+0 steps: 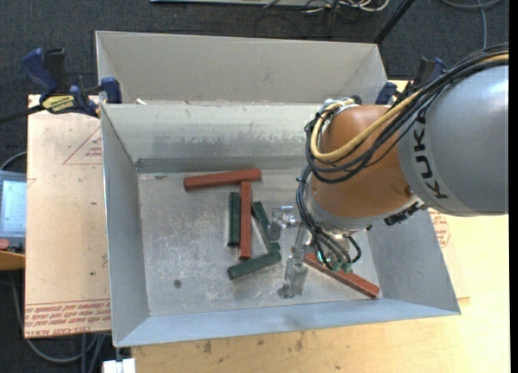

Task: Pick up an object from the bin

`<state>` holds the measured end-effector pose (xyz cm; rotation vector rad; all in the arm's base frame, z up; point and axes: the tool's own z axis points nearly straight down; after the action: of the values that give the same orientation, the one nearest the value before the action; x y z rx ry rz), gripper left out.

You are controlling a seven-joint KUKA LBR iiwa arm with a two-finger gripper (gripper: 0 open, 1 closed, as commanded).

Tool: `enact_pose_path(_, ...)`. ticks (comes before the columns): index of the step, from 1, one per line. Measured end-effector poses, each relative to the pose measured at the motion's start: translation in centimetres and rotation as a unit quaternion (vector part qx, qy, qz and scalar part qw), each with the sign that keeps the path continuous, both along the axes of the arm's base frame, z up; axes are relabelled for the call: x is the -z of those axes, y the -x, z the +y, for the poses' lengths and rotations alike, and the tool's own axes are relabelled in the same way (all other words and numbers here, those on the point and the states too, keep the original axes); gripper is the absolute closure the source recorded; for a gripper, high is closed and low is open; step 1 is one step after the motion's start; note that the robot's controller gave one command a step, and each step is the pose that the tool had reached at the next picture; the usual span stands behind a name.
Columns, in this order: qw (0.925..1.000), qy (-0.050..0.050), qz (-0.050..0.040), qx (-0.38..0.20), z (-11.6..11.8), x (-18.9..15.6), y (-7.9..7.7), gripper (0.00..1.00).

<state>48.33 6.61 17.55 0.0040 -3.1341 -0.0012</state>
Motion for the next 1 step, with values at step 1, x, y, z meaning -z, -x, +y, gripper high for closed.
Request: enact_pose_path(1,0.9980,0.000,-0.0063,-0.063,-2.30,-4.65,-1.28,0.00)
